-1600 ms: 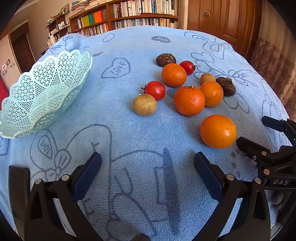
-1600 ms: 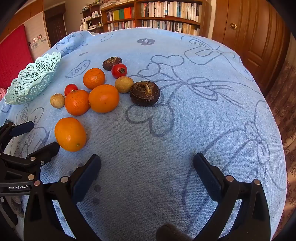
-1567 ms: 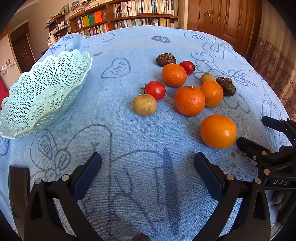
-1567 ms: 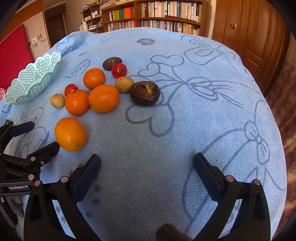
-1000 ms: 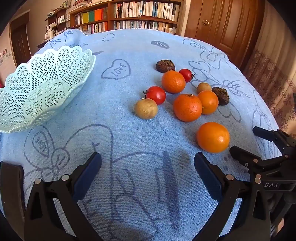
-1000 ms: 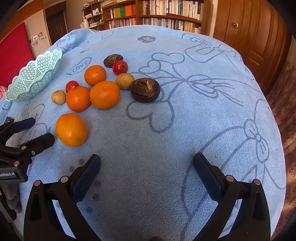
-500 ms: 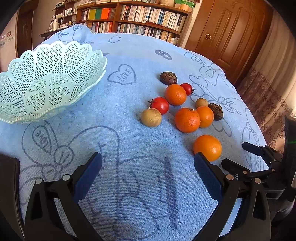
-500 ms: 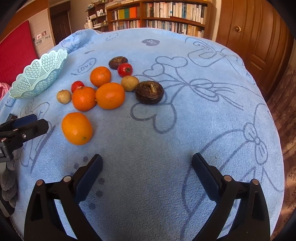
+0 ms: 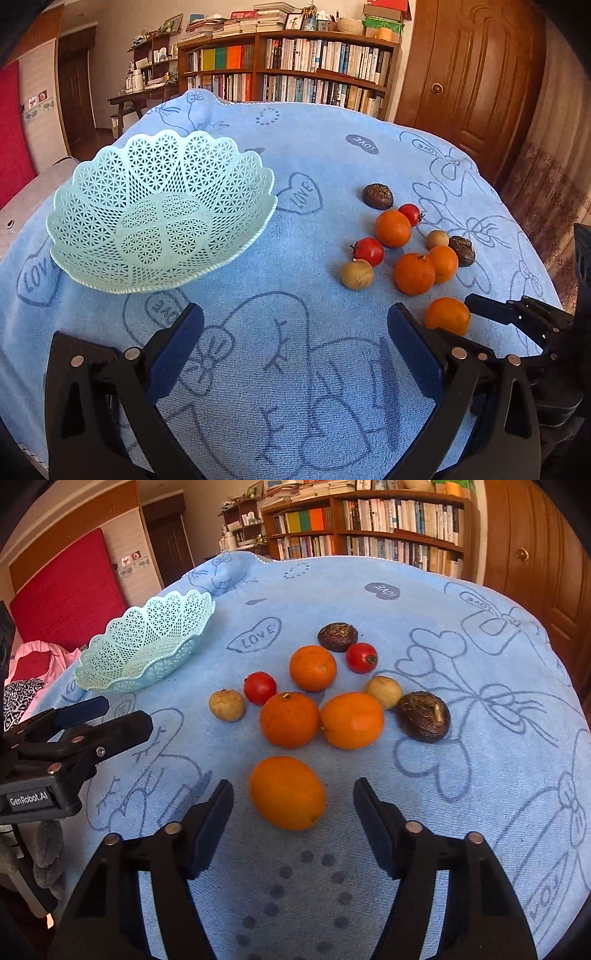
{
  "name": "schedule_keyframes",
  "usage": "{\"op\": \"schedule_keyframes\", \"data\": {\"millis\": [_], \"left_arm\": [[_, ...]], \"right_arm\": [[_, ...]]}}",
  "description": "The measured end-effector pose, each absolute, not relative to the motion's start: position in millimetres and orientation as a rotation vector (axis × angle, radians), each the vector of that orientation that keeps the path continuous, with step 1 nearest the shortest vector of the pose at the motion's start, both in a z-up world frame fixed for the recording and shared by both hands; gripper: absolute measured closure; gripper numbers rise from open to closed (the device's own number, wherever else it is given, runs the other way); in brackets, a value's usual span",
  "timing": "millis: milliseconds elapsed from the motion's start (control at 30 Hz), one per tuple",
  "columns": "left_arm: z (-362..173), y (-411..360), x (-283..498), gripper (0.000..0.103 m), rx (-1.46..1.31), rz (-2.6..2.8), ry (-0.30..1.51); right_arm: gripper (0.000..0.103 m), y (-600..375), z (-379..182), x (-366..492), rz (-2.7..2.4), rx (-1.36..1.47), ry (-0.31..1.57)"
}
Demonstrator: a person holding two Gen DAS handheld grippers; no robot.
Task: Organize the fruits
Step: 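Move the left tool toward a small tan fruit while the right tool approaches a large orange, then close the left tool on the tan fruit while the right tool grasps the large orange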
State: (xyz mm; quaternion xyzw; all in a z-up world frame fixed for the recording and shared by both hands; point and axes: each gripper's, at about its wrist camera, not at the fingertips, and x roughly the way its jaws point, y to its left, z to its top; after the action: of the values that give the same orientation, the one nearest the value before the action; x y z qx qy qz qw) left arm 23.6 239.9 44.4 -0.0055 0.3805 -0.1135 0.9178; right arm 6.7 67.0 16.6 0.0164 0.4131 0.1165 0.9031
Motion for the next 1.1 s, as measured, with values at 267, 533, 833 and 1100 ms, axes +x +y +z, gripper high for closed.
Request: {"op": "schedule_keyframes", "data": {"millis": [267, 533, 833, 1100], "left_arm": [[35.5, 221.2, 27.1, 0.002, 0.035, -0.254, 0.800], [29.3, 188.6, 40.6, 0.030, 0.085, -0.324, 0.820], [15.9, 174.4, 63.2, 0.065, 0.081, -0.359, 0.863], [10.7, 176.1, 62.9, 0.076, 0.056, -0.364, 0.840]], "right_arm": [[0.061, 49.6, 18.7, 0.9, 0.207, 0.054, 0.826], [0.061, 8.9, 19.5, -0.2, 0.100, 0.154, 0.780], [0.061, 10.4, 19.6, -1.1, 0.107, 0.160, 0.748], [0.061, 13.8, 13.8, 1.3, 0.111, 0.150, 0.770]]}}
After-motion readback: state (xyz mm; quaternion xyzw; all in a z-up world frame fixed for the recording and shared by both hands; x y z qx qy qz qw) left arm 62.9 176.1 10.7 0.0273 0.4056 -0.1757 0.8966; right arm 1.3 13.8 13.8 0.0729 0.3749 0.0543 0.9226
